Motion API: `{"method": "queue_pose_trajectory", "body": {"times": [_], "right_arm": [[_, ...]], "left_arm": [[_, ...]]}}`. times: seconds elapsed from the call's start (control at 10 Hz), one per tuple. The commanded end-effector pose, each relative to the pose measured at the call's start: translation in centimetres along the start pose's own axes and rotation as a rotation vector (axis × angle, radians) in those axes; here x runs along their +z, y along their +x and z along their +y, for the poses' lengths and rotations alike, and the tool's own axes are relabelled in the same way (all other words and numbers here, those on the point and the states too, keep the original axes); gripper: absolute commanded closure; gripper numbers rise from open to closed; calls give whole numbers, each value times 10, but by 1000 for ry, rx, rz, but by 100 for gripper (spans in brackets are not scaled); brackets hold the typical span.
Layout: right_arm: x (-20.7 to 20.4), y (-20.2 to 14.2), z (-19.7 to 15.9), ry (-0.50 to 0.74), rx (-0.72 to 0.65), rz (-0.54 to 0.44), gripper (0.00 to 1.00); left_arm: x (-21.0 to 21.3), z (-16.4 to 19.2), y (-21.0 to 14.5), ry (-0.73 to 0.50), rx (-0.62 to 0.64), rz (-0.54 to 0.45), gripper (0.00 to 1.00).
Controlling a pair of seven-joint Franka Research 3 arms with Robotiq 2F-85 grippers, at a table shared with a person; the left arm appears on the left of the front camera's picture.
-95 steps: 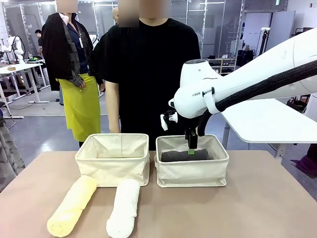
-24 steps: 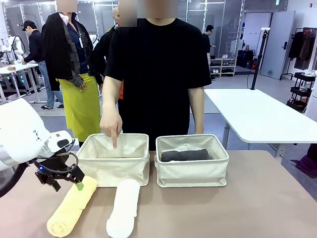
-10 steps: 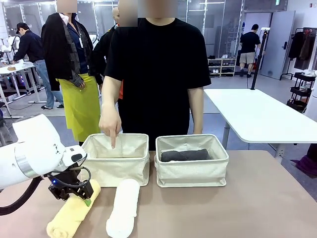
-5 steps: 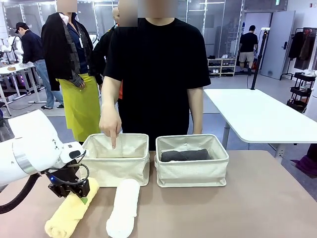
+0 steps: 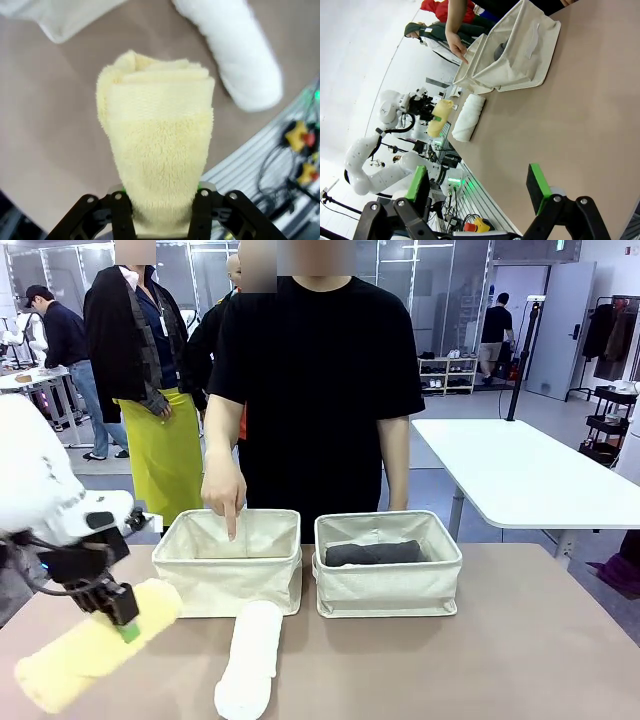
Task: Divide the towels into two baskets.
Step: Pick up one hotel-folded towel from the bottom of the table and place it in the Fabric basket indicated by the person.
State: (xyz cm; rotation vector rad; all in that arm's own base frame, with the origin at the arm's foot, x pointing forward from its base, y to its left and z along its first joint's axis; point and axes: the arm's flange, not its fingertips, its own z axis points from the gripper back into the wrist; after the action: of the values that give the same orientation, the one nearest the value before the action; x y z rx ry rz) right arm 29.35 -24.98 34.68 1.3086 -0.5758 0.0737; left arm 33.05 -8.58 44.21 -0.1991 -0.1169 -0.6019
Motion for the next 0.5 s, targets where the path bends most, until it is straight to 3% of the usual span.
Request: {"method": "queue_pose_trajectory", "body": {"times": [0.0, 0.1, 0.4], "right_arm": [[-1, 0, 6, -2, -25, 0, 2], [-1, 0, 6, -2, -25, 0, 2], [-1, 0, 6, -2, -25, 0, 2]], "left_arm": [[20, -17, -43, -30, -146, -60, 78], [0, 0, 0, 0, 0, 0, 78], [0, 0, 0, 0, 0, 0, 78]]}}
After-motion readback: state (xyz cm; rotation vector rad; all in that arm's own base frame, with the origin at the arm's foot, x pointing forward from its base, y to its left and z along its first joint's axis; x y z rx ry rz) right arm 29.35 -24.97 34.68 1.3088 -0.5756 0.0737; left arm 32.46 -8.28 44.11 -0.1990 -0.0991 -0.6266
